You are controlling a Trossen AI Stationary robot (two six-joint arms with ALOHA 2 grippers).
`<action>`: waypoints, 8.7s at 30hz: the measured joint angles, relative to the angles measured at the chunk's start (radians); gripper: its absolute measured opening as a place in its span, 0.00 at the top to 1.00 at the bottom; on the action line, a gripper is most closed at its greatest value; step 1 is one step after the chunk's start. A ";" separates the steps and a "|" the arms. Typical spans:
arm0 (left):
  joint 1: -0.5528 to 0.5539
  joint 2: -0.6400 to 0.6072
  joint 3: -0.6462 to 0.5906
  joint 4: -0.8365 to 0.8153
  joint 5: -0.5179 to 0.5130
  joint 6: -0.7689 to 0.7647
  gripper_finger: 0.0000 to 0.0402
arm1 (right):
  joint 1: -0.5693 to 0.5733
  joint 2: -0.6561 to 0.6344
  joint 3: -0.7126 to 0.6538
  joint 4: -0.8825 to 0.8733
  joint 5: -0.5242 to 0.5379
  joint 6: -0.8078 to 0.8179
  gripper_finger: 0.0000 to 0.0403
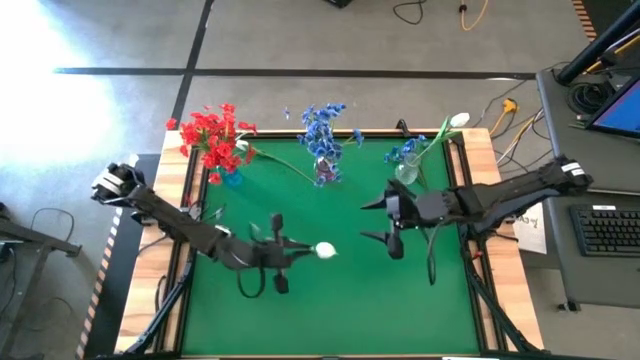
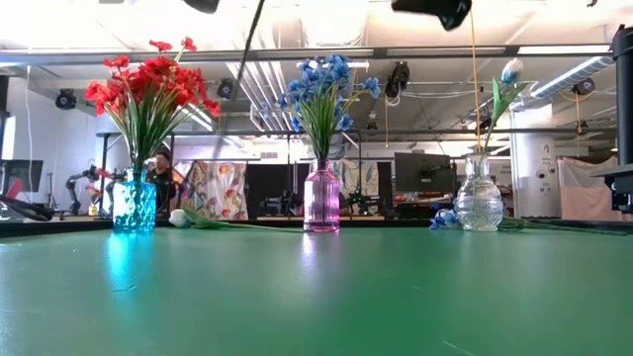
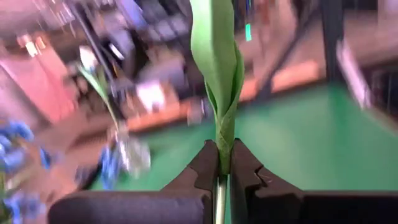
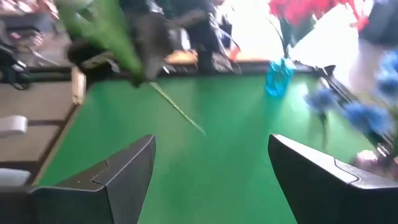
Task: Sort flowers into vase by color
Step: Put the bottom white flower into the transparent vase, then put the blue flowers into the purple vase
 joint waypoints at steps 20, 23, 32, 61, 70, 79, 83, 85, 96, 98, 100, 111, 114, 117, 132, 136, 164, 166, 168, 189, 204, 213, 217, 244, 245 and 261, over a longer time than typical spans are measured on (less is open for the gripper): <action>0.069 0.121 -0.108 0.434 0.028 0.047 1.00 | 0.044 0.349 -0.132 0.864 0.002 -0.179 0.25; 0.073 0.135 -0.099 0.434 0.027 0.046 1.00 | 0.044 0.394 -0.130 0.933 0.002 -0.177 0.25; 0.084 0.171 -0.056 0.444 0.030 0.047 1.00 | 0.044 0.448 -0.106 0.998 0.028 -0.166 0.27; 0.105 0.222 -0.013 0.495 0.041 -0.040 0.92 | 0.043 0.441 -0.099 0.994 0.054 -0.185 0.96; 0.105 0.206 -0.013 0.468 -0.038 -0.077 0.52 | 0.044 0.318 -0.097 0.788 0.170 -0.142 0.97; 0.115 0.102 -0.013 0.206 0.218 -0.241 0.36 | 0.042 -0.021 -0.066 0.287 0.592 -0.042 0.97; 0.118 0.016 -0.013 0.087 0.386 -0.228 0.38 | 0.003 -0.146 -0.066 0.229 0.744 -0.083 0.97; 0.117 -0.034 -0.013 0.000 0.389 -0.215 0.39 | -0.044 -0.190 -0.066 0.226 0.779 -0.107 0.97; 0.119 -0.191 -0.013 -0.432 0.264 -0.271 0.41 | -0.276 -0.270 -0.066 0.151 0.678 0.060 0.97; 0.120 -0.193 -0.013 -0.446 0.238 -0.272 0.41 | -0.287 -0.267 -0.066 0.144 0.678 0.057 0.97; 0.119 -0.192 -0.013 -0.448 0.236 -0.272 0.41 | -0.298 -0.266 -0.055 0.125 0.680 0.058 0.97; 0.119 -0.169 -0.013 -0.456 0.175 -0.272 0.41 | -0.354 -0.263 0.027 -0.008 0.785 0.066 0.97; 0.119 -0.162 -0.013 -0.457 0.132 -0.272 0.41 | -0.356 -0.262 0.038 -0.013 0.785 0.066 0.97; 0.120 -0.160 -0.013 -0.456 0.124 -0.281 0.41 | -0.356 -0.262 0.039 -0.021 0.785 0.066 0.97; 0.119 -0.160 -0.013 -0.450 0.123 -0.291 0.41 | -0.356 -0.259 0.028 -0.196 0.866 0.170 0.97; 0.119 -0.160 -0.013 -0.450 0.123 -0.292 0.41 | -0.356 -0.248 0.021 -0.202 0.866 0.181 0.97; 0.119 -0.160 -0.013 -0.455 0.121 -0.298 0.41 | -0.354 -0.203 0.019 -0.348 0.873 0.344 0.52; 0.119 -0.160 -0.013 -0.454 0.121 -0.298 0.41 | -0.354 -0.207 0.019 -0.349 0.827 0.344 0.51; 0.119 -0.160 -0.013 -0.454 0.121 -0.298 0.41 | -0.354 -0.210 0.019 -0.351 0.785 0.343 0.50; 0.119 -0.160 -0.013 -0.471 0.121 -0.295 0.41 | -0.354 -0.224 0.150 -0.617 0.329 0.434 0.50; 0.088 -0.159 0.158 -0.911 0.324 -0.421 0.41 | -0.353 -0.182 0.137 -1.053 -0.218 0.768 0.50; 0.077 -0.162 0.173 -0.953 0.306 -0.424 0.41 | -0.353 -0.157 -0.027 -1.249 -0.181 0.886 0.50; 0.077 -0.163 0.172 -0.971 0.257 -0.432 0.41 | -0.353 -0.155 -0.133 -1.236 -0.142 0.886 0.50; 0.077 -0.191 0.186 -0.987 0.096 -0.406 0.41 | -0.375 0.215 -0.159 -0.932 0.054 0.867 0.48; 0.077 -0.194 0.186 -0.987 0.096 -0.406 0.41 | -0.384 0.232 -0.162 -0.939 0.054 0.871 0.47; 0.077 -0.200 0.187 -0.998 0.094 -0.391 0.41 | -0.602 0.308 -0.188 -0.932 0.105 0.682 0.43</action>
